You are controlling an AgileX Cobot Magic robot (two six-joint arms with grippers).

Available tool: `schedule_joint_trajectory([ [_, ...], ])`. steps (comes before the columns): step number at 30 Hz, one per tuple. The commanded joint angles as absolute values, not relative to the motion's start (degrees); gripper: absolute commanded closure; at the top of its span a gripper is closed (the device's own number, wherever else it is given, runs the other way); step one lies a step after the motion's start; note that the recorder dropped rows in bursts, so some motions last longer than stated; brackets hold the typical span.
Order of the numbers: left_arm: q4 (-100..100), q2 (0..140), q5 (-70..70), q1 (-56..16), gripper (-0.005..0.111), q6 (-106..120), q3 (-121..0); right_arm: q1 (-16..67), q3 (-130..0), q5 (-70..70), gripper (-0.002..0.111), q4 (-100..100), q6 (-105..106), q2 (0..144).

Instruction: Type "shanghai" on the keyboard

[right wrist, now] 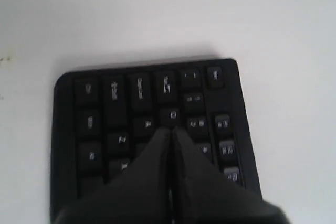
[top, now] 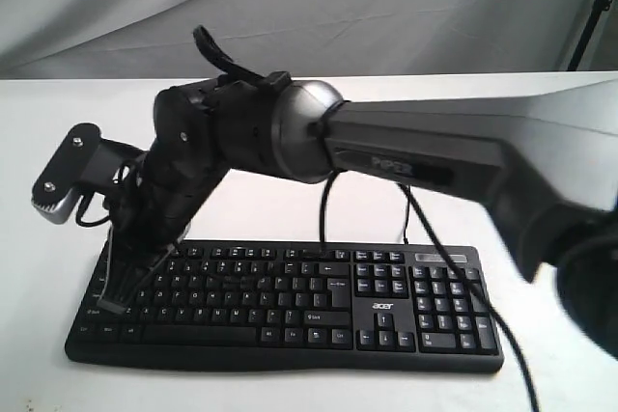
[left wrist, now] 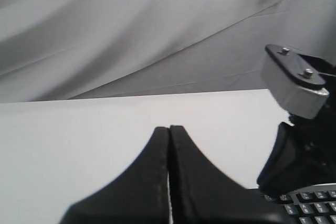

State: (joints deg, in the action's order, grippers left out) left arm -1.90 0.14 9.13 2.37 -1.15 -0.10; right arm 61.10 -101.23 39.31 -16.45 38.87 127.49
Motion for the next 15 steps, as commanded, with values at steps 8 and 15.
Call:
schedule_joint_trajectory([
  [8, -1.8, 0.0, 8.8, 2.0, 0.107, -1.3, 0.0, 58.2, -69.6, 21.0, 0.108, -20.1, 35.7, 111.2],
  [15, -1.8, 0.0, 8.8, 2.0, 0.107, -1.3, 0.0, 58.8, -70.1, 20.6, 0.108, -24.3, 37.7, 114.1],
])
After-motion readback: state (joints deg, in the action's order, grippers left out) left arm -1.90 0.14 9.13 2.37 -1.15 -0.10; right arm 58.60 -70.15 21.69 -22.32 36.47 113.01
